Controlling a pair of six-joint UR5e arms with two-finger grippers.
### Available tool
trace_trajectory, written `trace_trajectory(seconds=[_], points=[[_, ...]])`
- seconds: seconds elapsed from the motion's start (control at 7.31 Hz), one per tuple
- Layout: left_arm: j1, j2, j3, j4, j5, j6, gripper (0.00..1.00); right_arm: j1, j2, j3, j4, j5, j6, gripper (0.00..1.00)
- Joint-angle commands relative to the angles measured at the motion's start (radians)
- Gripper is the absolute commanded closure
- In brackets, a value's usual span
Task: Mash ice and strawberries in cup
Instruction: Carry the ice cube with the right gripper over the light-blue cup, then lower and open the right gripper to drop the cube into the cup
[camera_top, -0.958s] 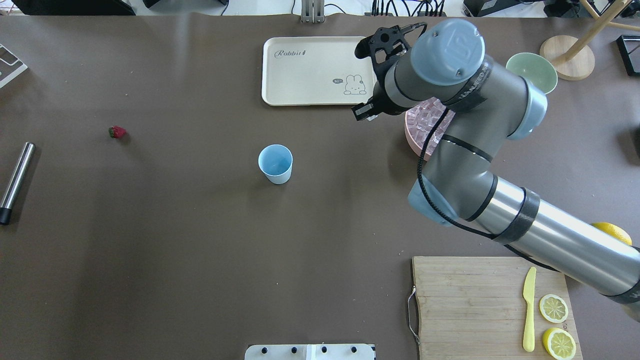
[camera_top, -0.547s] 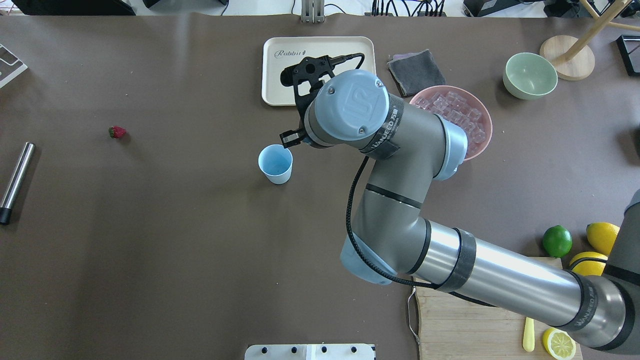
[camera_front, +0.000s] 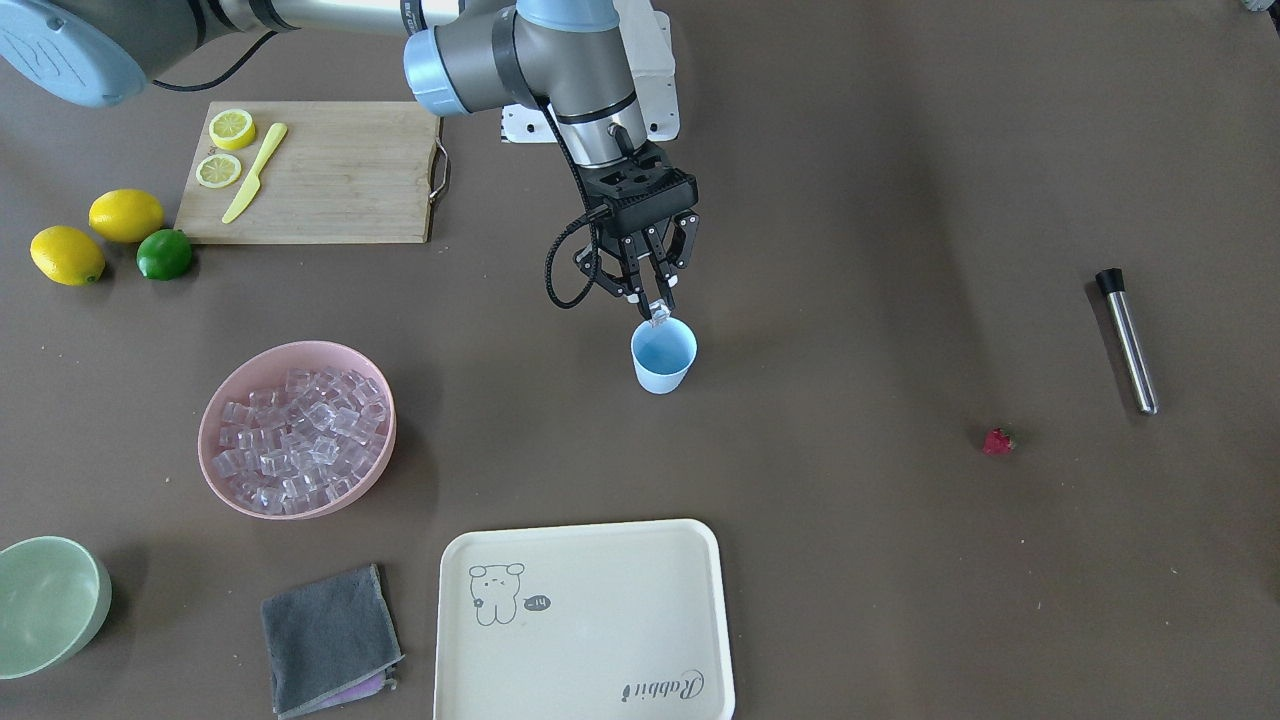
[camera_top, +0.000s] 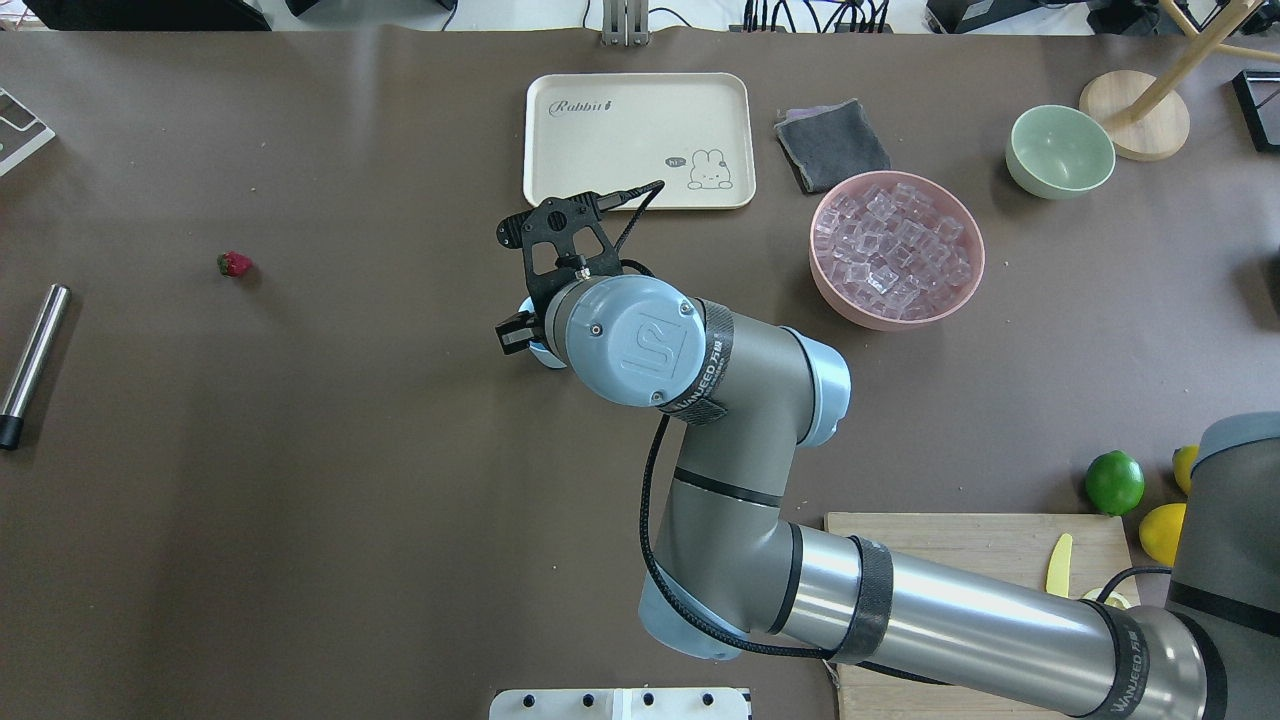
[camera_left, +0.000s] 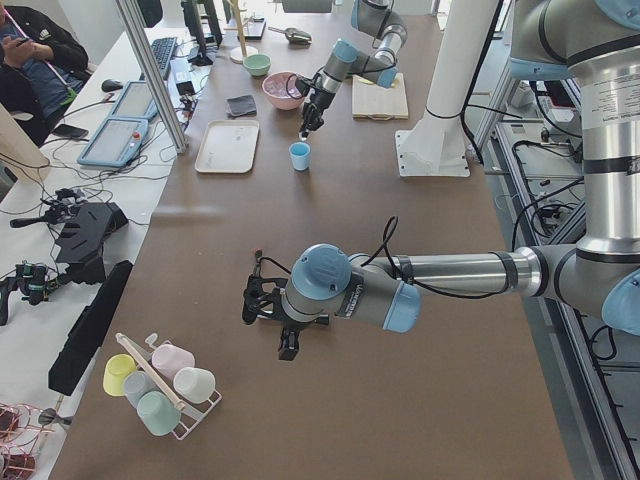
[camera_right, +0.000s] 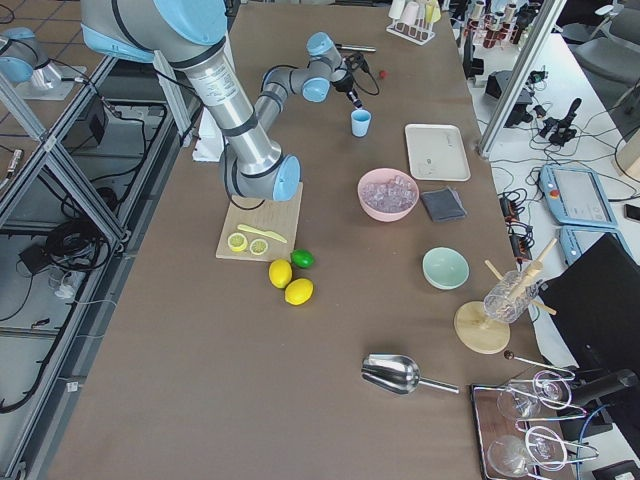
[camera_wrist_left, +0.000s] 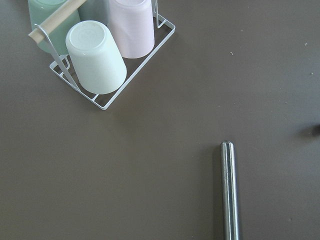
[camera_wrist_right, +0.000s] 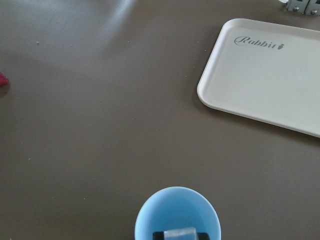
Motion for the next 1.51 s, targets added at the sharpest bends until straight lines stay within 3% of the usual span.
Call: trace_trajectory(seconds=[0.0, 0.27, 0.55, 0.68, 1.09, 1.37], points=[[0.000, 0.002, 0.002, -0.002, 0.000, 0.000, 0.01, -0.003, 0.008, -0.019, 0.019, -0.024, 0.001, 0.78], [0.000, 0.003, 0.002, -0.002, 0.000, 0.000, 0.01, -0.007, 0.001, -0.042, 0.077, -0.038, -0.001, 0.74], [-0.003, 0.002, -0.003, -0.002, 0.000, 0.000, 0.01, -0.007, -0.001, -0.063, 0.084, -0.041, 0.001, 0.36], [-0.012, 0.002, -0.006, 0.000, 0.000, 0.000, 0.01, -0.012, -0.002, -0.062, 0.084, -0.046, 0.001, 0.22], [-0.016, 0.002, -0.009, 0.000, 0.000, 0.000, 0.01, 0.011, -0.042, -0.031, 0.072, -0.028, -0.009, 0.21], [-0.016, 0.002, -0.010, 0.000, -0.002, 0.000, 0.01, 0.127, -0.160, 0.065, 0.072, 0.156, -0.036, 0.24]])
